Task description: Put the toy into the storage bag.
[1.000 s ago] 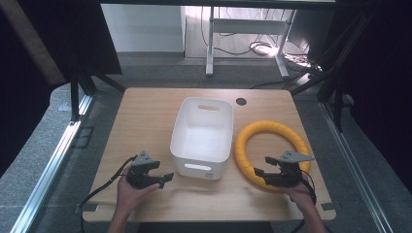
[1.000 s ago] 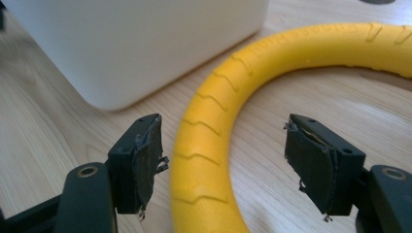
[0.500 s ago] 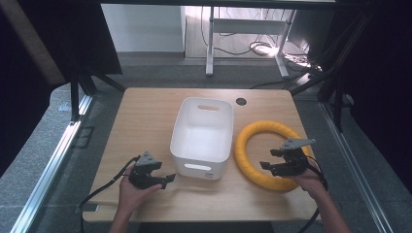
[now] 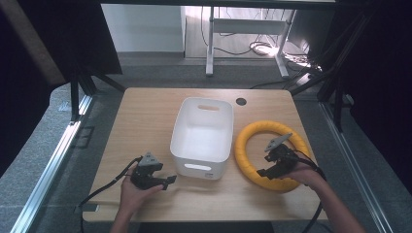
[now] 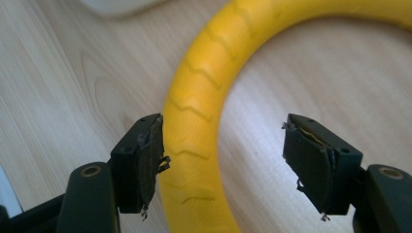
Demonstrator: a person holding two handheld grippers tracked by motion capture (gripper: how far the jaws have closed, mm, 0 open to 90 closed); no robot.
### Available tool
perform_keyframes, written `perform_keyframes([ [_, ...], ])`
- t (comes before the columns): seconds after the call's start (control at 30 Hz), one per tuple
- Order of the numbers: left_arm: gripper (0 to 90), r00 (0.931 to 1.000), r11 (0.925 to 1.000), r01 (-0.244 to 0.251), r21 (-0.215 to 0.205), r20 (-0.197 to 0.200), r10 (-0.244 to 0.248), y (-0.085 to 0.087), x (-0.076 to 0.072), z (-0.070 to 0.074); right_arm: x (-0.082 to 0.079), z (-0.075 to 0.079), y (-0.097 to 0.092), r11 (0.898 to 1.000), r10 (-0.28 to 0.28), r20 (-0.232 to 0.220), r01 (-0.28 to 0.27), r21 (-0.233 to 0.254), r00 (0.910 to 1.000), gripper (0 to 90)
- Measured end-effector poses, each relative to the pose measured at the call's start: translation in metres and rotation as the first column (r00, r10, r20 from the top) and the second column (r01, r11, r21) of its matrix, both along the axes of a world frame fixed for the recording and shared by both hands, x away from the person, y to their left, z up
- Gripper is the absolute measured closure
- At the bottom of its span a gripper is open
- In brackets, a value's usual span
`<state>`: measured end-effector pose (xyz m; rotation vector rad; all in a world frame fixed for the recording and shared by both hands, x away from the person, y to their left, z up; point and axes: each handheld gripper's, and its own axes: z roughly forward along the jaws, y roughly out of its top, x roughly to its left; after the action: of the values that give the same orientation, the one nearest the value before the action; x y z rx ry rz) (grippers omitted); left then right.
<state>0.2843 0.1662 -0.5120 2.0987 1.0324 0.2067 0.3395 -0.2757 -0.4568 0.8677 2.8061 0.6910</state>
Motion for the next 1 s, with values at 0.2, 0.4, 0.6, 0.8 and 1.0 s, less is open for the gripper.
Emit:
perform_keyframes([
  [0.2, 24.8, 1.0000, 1.0000, 0.002, 0.003, -0.005, -0.002, 0.000, 0.000, -0.001, 0.003, -0.010, 0.008, 0.997, 0.035, -0.061, -0.039, -0.066, 0.9975, 33.0],
  [0.4, 24.8, 1.0000, 1.0000, 0.002, 0.007, -0.007, -0.002, -0.001, 0.001, -0.002, 0.003, -0.020, 0.022, 0.988, 0.073, -0.106, -0.087, -0.130, 0.9917, 33.8],
  [0.6, 24.7, 1.0000, 1.0000, 0.002, 0.008, -0.009, -0.002, -0.001, 0.001, -0.002, 0.005, -0.034, 0.034, 0.972, 0.105, -0.159, -0.135, -0.194, 0.9818, 35.9],
  [0.8, 24.7, 0.9999, 0.9999, 0.004, 0.010, -0.011, -0.004, -0.001, 0.001, -0.003, 0.006, -0.040, 0.040, 0.954, 0.126, -0.191, -0.171, -0.245, 0.9735, 40.5],
  [1.0, 24.7, 0.9999, 1.0000, -0.001, 0.005, -0.013, 0.001, -0.002, 0.001, -0.004, 0.007, -0.043, 0.044, 0.947, 0.113, -0.191, -0.164, -0.276, 0.9751, 48.1],
])
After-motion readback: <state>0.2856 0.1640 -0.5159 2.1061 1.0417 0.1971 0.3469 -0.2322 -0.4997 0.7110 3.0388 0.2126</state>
